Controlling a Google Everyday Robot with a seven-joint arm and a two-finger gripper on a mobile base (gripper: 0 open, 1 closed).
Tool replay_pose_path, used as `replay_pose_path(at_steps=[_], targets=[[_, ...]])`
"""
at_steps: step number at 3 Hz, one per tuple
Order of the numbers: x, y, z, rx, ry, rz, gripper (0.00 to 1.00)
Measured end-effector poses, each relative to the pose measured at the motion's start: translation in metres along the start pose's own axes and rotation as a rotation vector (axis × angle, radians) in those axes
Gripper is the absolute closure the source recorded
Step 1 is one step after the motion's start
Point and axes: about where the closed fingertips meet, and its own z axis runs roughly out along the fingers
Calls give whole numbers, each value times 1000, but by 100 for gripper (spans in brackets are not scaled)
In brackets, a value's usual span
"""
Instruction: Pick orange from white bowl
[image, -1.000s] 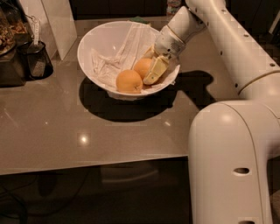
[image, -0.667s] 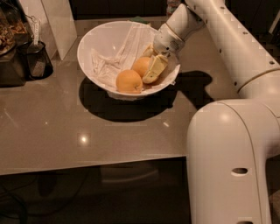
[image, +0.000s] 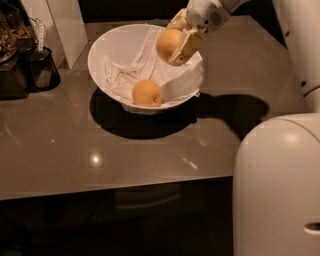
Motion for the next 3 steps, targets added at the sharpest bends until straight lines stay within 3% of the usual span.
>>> replay_pose_path(at_steps=[1, 2, 3], targets=[[-26, 12, -54, 114, -25, -27, 100], [-58, 46, -113, 261, -81, 1, 100], [-74, 61, -124, 304, -115, 11, 100]])
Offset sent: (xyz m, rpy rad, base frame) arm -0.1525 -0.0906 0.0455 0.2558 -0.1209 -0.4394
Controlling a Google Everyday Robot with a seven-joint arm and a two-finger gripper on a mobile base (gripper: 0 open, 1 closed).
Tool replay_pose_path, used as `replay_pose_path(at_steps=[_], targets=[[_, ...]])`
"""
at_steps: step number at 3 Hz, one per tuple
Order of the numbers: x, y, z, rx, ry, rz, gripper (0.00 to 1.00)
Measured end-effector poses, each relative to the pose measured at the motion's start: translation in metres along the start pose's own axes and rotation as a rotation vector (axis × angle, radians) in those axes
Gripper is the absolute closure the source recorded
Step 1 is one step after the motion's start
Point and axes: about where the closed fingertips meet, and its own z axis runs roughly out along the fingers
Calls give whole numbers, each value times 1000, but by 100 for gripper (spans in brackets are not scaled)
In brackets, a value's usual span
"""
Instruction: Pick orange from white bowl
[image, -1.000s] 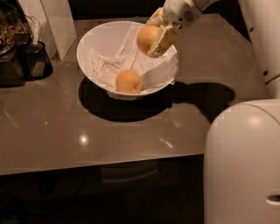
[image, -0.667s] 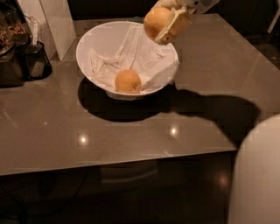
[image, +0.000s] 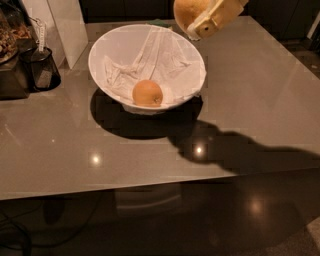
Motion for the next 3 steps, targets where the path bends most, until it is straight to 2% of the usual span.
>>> replay_pose_path(at_steps=[1, 3], targets=[[0, 0, 0, -1, 0, 0, 100], [22, 3, 0, 9, 16, 64, 100]])
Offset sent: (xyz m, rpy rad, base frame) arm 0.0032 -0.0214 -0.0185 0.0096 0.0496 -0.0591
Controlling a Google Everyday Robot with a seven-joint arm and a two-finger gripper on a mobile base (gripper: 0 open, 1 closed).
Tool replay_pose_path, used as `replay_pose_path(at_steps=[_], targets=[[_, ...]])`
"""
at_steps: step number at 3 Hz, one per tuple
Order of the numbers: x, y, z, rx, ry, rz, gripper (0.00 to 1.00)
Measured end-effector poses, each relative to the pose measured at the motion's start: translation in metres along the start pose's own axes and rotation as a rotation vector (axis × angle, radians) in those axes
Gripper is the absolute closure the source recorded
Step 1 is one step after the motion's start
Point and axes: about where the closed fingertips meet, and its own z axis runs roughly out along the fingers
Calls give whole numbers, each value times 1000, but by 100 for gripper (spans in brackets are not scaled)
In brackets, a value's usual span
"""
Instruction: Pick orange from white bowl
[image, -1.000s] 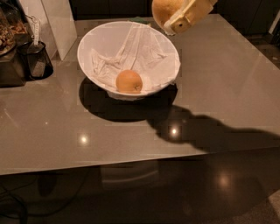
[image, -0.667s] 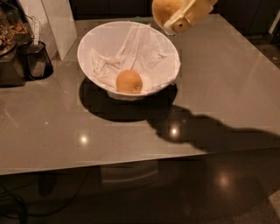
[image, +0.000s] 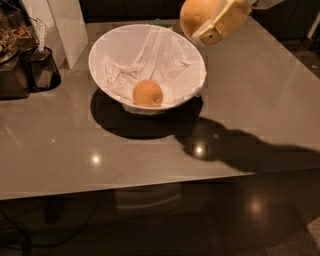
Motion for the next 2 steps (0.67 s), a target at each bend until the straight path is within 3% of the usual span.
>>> replay_pose_path(at_steps=[1, 2], targets=[[11, 0, 0, 13, 17, 38, 100], [11, 0, 0, 13, 17, 38, 100]])
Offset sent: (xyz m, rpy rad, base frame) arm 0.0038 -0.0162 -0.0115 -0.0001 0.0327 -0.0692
